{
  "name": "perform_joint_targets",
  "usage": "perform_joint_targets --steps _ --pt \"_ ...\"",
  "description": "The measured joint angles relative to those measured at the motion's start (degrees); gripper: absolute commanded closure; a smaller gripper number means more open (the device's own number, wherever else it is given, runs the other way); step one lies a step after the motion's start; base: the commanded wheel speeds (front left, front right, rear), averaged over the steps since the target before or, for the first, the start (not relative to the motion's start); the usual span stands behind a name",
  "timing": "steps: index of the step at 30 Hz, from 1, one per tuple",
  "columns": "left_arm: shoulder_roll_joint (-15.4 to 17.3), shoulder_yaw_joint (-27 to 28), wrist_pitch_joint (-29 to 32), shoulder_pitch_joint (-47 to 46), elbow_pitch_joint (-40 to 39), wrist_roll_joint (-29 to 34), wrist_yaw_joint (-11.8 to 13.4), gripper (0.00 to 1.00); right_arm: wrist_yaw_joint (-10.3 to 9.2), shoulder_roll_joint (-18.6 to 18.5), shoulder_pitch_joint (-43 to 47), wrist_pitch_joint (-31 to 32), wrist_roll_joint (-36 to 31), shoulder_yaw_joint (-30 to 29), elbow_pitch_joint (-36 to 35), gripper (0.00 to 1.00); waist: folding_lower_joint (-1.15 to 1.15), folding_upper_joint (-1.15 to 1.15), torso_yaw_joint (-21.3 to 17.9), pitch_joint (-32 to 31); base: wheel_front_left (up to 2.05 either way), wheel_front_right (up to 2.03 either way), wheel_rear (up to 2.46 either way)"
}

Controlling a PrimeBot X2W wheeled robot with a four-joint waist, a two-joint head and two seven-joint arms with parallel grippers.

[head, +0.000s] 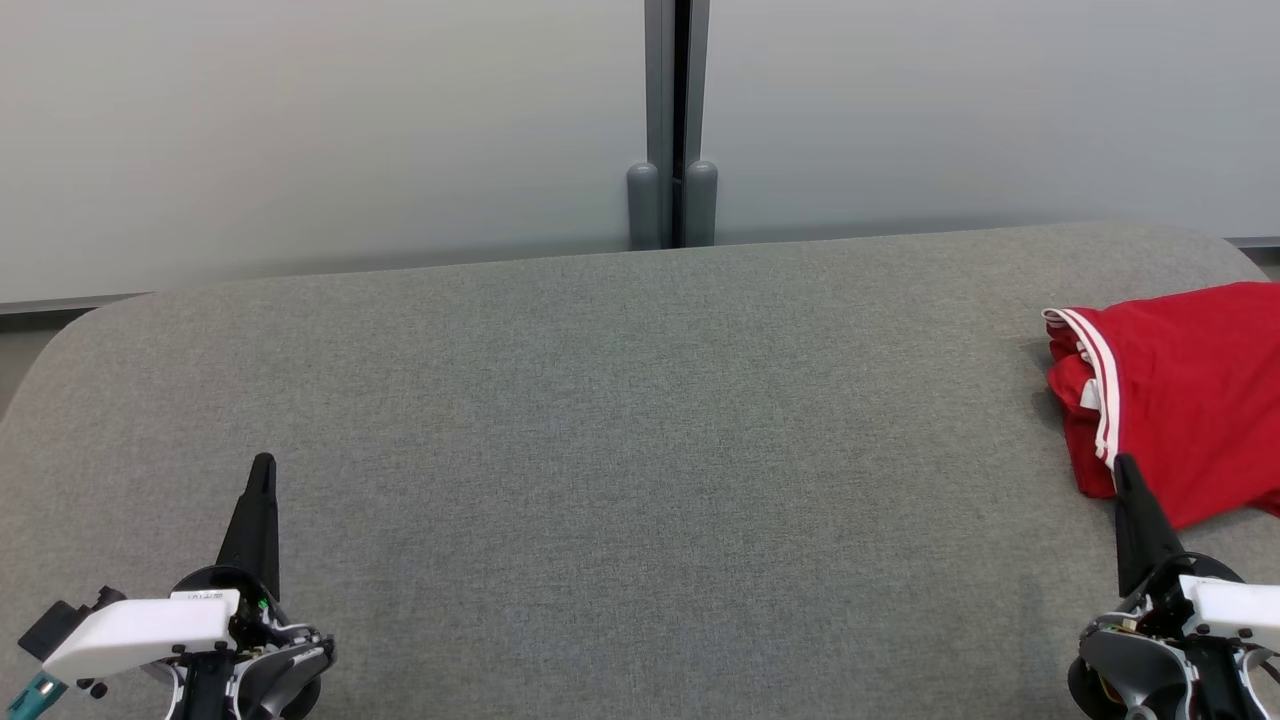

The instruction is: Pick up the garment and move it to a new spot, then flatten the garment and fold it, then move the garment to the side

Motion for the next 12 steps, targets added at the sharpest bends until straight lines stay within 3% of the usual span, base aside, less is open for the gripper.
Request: perform_joint_targets --steps 12 --pt "-0.02 0.03 0.0 -0.01 0.0 0.07 0.0 1.0 0.0 0.03 0.0 0.01 -0.01 -0.04 0.0 1.0 0.0 0.0 0.0 0.0 0.0 0.0 0.0"
